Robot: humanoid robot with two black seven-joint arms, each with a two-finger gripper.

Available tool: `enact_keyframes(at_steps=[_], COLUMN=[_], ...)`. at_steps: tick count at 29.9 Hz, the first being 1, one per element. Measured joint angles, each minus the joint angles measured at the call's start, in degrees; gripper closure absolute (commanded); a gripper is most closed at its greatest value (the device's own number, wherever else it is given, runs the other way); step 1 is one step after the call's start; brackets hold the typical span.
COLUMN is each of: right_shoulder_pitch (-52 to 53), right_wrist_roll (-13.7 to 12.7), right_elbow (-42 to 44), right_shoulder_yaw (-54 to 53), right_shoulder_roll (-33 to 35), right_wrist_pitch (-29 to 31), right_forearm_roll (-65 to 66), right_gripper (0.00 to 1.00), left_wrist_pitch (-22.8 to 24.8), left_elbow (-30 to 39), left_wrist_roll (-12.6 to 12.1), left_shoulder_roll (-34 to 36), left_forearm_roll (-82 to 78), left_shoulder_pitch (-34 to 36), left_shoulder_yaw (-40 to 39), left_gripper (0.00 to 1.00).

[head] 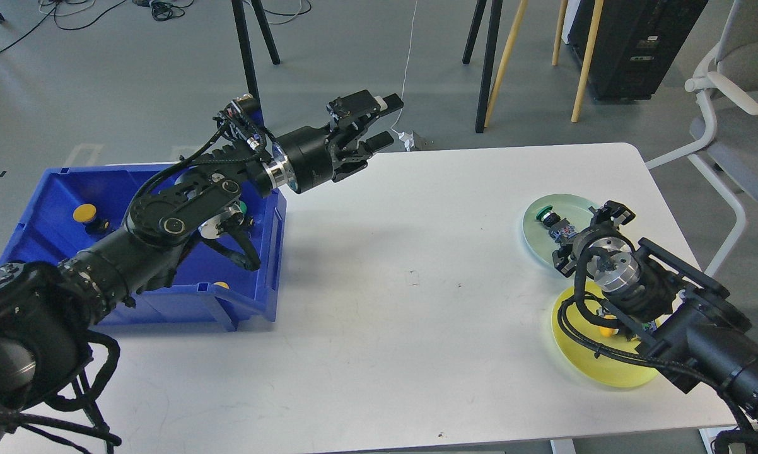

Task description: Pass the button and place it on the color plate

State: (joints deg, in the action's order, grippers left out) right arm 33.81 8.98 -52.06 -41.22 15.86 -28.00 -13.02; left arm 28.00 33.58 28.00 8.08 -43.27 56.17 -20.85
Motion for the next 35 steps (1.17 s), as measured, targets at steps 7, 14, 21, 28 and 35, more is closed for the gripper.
enact_keyframes(at_steps=[7, 14, 21, 28, 35], right_shoulder_pitch=[0.89, 3.48, 6.53, 6.96, 7.8], right_wrist_roll=[0.98, 2.3, 10.37, 10.53, 10.73], right_elbow=[-10.65, -19.47, -17.89, -10.51, -7.95], right_shoulder_yaw=[0.3, 0.19, -0.42, 3.3, 4.39], right_shoulder_roll=[2.2, 9.78, 12.53, 14.88, 14.84], right_wrist_pitch=[0.01, 9.31, 33.14, 55.48, 56.0], right_forearm_roll=[3.82, 16.66, 11.46, 5.12, 5.08], right_gripper=[0.04, 0.04, 0.03, 0.03, 0.03], left_wrist_pitch=[0.0, 0.0, -0.03, 0.0, 0.0], left_elbow=[0.0, 0.0, -1.21, -2.1, -2.12], left_wrist_roll=[0.02, 0.02, 0.01, 0.01, -0.01], left_shoulder_roll=[1.99, 9.24, 14.58, 15.83, 15.63], left_forearm_roll=[6.97, 10.86, 18.92, 19.82, 19.86], left_shoulder_pitch=[-0.33, -0.18, -0.73, -2.72, -4.07], left_shoulder_yaw=[-0.02, -0.35, -4.11, -4.29, -4.78], left_gripper=[0.18, 0.12, 0.06, 0.04, 0.04])
